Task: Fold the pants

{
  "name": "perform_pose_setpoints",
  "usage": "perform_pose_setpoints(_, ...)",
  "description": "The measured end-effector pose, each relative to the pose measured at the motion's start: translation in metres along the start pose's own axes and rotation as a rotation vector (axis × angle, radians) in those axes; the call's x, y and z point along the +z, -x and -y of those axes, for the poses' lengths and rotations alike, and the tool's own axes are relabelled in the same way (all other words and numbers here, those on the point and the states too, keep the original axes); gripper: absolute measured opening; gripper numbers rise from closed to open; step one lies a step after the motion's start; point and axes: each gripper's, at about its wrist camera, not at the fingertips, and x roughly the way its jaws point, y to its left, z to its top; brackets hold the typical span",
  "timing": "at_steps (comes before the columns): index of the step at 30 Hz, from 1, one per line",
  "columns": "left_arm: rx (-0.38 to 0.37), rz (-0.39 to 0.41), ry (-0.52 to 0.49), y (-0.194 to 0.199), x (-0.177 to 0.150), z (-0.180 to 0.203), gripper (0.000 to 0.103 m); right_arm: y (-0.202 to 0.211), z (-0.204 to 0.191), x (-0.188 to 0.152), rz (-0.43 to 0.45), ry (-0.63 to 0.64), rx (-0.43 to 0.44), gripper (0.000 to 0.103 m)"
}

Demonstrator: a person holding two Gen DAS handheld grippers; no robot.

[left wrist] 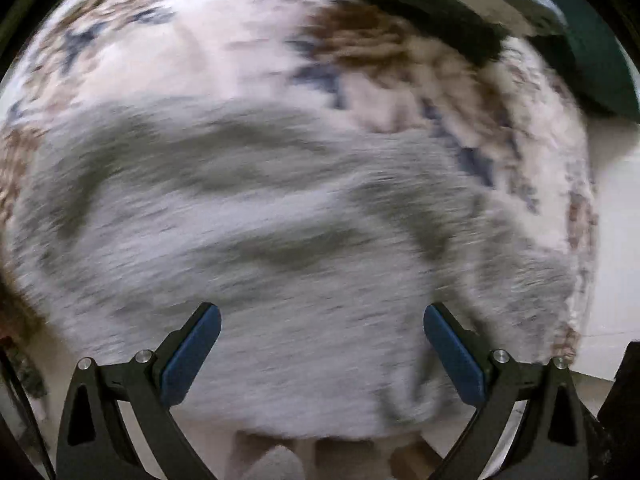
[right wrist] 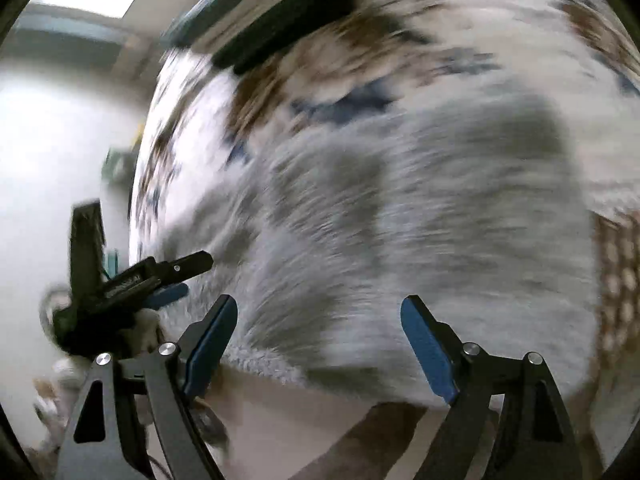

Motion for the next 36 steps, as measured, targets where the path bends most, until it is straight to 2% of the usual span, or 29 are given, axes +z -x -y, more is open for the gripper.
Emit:
perform_pose_setpoints(2,-0.051,-0.043,-0.026,-0.019,-0.002,0.013,0.103,0.021,0.031,0.013,0.028,-0.087,-0.081,0.086)
perform_pose_setpoints(5,-0.115,-0.135,-0.053,-0.067,0.002,0.040,0.101,0.024,0.082,0.022,0.010,-0.188,-0.169,0.086)
perform_pose_setpoints(7,-0.111,-0.164,-0.083,-0.078,0.001,0.048,0.069,0.016,0.111,0.031,-0.031,-0.245,-0.146,0.086)
perform_pose_setpoints(8,-0.119,-0.162,-0.100,-0.084,-0.002,0.051,0.029,0.005,0.123,0.038,-0.058,-0.276,-0.116,0.086)
perform_pose_setpoints(9,-0.112,-0.157,-0.101,-0.081,-0.010,0.047,0.019,-0.002,0.137,0.041,-0.069,-0.312,-0.097,0.086)
perform_pose_setpoints(10,-0.111,-0.135,-0.095,-0.074,-0.015,0.042,0.016,-0.005,0.148,0.038,-0.067,-0.331,-0.092,0.086)
perform_pose_setpoints(12,-0.082,-0.092,-0.110,-0.056,-0.026,0.031,0.011,-0.013,0.159,0.035,-0.047,-0.356,-0.163,0.086)
perform_pose_setpoints(14,-0.045,-0.109,-0.121,-0.053,-0.038,0.016,0.012,-0.016,0.171,0.038,-0.025,-0.361,-0.238,0.086)
perform_pose_setpoints(16,-0.059,-0.137,-0.057,-0.065,-0.038,0.003,0.015,-0.017,0.180,0.038,-0.046,-0.381,-0.211,0.086)
perform_pose_setpoints(18,-0.094,-0.148,-0.004,-0.053,-0.033,-0.005,0.023,-0.010,0.173,0.042,-0.036,-0.357,-0.205,0.086)
perform_pose_setpoints(19,-0.101,-0.122,0.009,-0.043,-0.029,-0.006,0.024,-0.002,0.165,0.043,-0.023,-0.321,-0.206,0.086)
perform_pose_setpoints(20,-0.116,-0.084,0.021,-0.032,-0.024,-0.007,0.028,0.004,0.154,0.046,-0.004,-0.285,-0.206,0.086)
perform_pose_setpoints(21,-0.132,-0.057,0.030,-0.026,-0.018,-0.006,0.042,0.007,0.143,0.049,0.012,-0.253,-0.195,0.086)
perform_pose_setpoints(23,-0.154,-0.028,0.035,-0.022,-0.004,-0.003,0.065,0.011,0.125,0.053,0.021,-0.217,-0.183,0.086)
perform_pose_setpoints(26,-0.151,-0.004,-0.007,-0.037,0.019,0.008,0.064,-0.006,0.097,0.069,0.010,-0.182,-0.178,0.086)
perform_pose_setpoints(27,-0.128,-0.001,-0.031,-0.045,0.025,0.013,0.060,-0.012,0.092,0.072,0.009,-0.181,-0.187,0.086)
perform_pose_setpoints(29,-0.022,-0.019,-0.050,-0.070,0.038,0.012,0.057,-0.018,0.086,0.077,0.018,-0.185,-0.245,0.086)
perform_pose_setpoints(30,-0.039,-0.033,-0.029,-0.072,0.039,0.006,0.058,-0.034,0.080,0.083,0.000,-0.183,-0.283,0.086)
perform_pose_setpoints(32,-0.119,-0.051,0.031,-0.070,0.043,-0.010,0.059,-0.043,0.083,0.092,-0.041,-0.217,-0.290,0.086)
perform_pose_setpoints(35,-0.106,0.000,0.035,-0.039,0.031,-0.021,0.060,-0.034,0.063,0.096,-0.032,-0.168,-0.314,0.086)
perform_pose_setpoints(36,-0.109,0.021,0.036,-0.026,0.024,-0.026,0.071,-0.030,0.051,0.095,-0.027,-0.133,-0.317,0.086)
